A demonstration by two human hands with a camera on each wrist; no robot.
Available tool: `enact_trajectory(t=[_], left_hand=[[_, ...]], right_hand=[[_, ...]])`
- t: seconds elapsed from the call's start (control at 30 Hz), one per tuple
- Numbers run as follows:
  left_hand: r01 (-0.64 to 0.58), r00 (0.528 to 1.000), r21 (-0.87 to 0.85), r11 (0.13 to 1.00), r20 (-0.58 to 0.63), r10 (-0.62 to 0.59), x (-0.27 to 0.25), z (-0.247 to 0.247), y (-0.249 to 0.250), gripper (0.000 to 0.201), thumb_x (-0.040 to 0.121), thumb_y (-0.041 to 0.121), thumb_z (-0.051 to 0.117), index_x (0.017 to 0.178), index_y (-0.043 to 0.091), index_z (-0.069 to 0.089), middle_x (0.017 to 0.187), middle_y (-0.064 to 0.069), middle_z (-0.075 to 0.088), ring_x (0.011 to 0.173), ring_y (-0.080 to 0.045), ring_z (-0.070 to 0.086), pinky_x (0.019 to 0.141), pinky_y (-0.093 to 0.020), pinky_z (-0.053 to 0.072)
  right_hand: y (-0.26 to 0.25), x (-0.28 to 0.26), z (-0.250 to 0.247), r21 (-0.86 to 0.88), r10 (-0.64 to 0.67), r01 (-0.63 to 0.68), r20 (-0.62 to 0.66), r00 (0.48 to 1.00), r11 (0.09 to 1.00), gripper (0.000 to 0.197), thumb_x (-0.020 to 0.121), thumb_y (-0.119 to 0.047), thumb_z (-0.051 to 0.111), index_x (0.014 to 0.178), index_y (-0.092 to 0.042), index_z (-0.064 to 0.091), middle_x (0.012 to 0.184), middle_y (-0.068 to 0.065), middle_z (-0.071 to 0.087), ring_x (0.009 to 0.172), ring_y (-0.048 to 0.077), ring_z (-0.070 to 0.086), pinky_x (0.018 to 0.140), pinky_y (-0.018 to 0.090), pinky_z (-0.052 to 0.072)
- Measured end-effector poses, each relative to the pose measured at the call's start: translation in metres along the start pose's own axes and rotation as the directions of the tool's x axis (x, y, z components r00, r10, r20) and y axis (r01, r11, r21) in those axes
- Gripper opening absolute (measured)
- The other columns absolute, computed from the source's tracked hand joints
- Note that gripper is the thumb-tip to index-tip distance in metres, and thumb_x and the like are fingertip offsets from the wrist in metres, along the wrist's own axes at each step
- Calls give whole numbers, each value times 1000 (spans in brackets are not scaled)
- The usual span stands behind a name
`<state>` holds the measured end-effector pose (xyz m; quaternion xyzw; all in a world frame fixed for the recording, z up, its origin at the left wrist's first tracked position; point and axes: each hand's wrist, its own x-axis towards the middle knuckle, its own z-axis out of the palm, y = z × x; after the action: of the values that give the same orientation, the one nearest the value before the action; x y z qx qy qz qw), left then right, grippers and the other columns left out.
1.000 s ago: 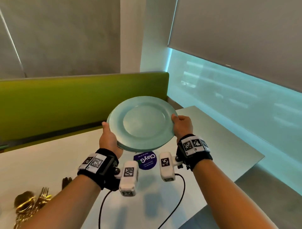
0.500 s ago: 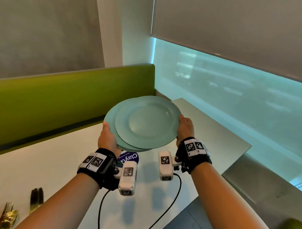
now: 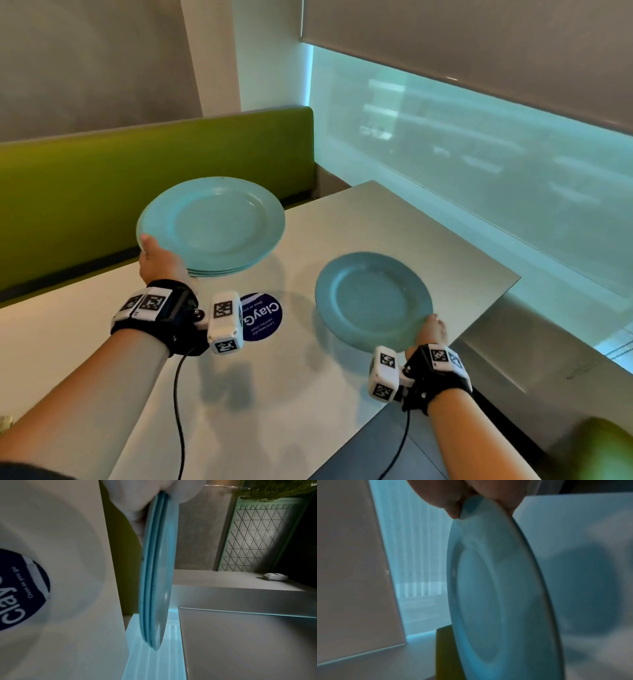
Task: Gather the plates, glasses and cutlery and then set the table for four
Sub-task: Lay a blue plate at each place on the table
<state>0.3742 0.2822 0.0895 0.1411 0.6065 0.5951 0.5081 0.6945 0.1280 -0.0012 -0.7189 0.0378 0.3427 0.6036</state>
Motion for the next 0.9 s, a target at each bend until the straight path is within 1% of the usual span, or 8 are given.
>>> enact_trajectory(t=[0.07, 0.13, 0.27, 0.37, 0.53, 0.67, 0.8, 0.9], left_hand=[[-27, 1000, 52, 998, -4, 27, 5, -3, -2, 57, 89, 56, 34, 133, 23, 49, 129, -1, 58, 113, -24, 57, 99, -41, 47], [-40, 999, 117, 992, -12, 42, 8, -4, -8, 60, 88, 58, 31, 132, 22, 50, 131, -4, 57, 117, -28, 55, 101, -43, 45], [-34, 999, 168, 985, -6, 35, 10, -7, -21, 60, 89, 58, 32, 133, 21, 49, 131, -3, 57, 116, -27, 56, 101, -39, 45], [7, 999, 116, 993, 34, -11, 5, -6, -28, 55, 92, 54, 34, 135, 22, 47, 120, 2, 59, 106, -22, 58, 89, -34, 49], [39, 999, 76, 996, 23, -41, 9, -6, -34, 57, 87, 59, 39, 133, 27, 48, 128, -2, 59, 109, -28, 60, 95, -46, 50], [65, 996, 40, 997, 56, -68, 5, -4, -36, 52, 91, 53, 40, 134, 25, 47, 118, 0, 60, 102, -26, 61, 92, -43, 51], [90, 993, 33, 995, 79, -92, 2, -5, -39, 51, 90, 54, 40, 132, 27, 47, 119, 1, 61, 102, -26, 61, 92, -44, 51], [116, 987, 19, 993, 108, -117, -3, -10, -40, 49, 91, 53, 40, 133, 28, 46, 112, 2, 59, 100, -25, 60, 90, -42, 51]], right_hand=[[19, 9, -9, -72, 42, -42, -11, 999, 996, 46, 102, -21, 25, 145, -3, 28, 149, 18, 34, 135, 33, 39, 100, 35, 40], [37, 15, -13, -100, 100, -101, -9, 995, 990, 47, 102, -20, 24, 145, -3, 27, 150, 16, 33, 136, 32, 37, 104, 36, 38], [51, 11, -16, -136, 118, -126, -60, 991, 983, 47, 102, -28, 27, 142, -4, 34, 141, 19, 45, 126, 37, 47, 101, 41, 40], [55, 21, -18, -144, 120, -135, -109, 987, 980, 49, 101, -33, 28, 139, -4, 38, 135, 20, 50, 120, 39, 51, 101, 44, 41], [47, 23, -19, -179, 151, -165, -89, 984, 970, 52, 102, -36, 23, 143, -4, 33, 140, 13, 45, 128, 35, 46, 103, 40, 38], [45, 37, -21, -222, 143, -168, -127, 982, 960, 65, 99, -48, 25, 134, 4, 45, 130, 24, 54, 116, 39, 54, 93, 39, 43], [42, 40, -25, -302, 111, -144, -125, 986, 942, 63, 99, -45, 30, 131, 6, 49, 128, 23, 56, 113, 40, 55, 83, 35, 42], [35, 31, -23, -359, 68, -113, -136, 988, 926, 62, 93, -45, 42, 130, 5, 49, 128, 23, 55, 107, 39, 56, 82, 38, 41]])
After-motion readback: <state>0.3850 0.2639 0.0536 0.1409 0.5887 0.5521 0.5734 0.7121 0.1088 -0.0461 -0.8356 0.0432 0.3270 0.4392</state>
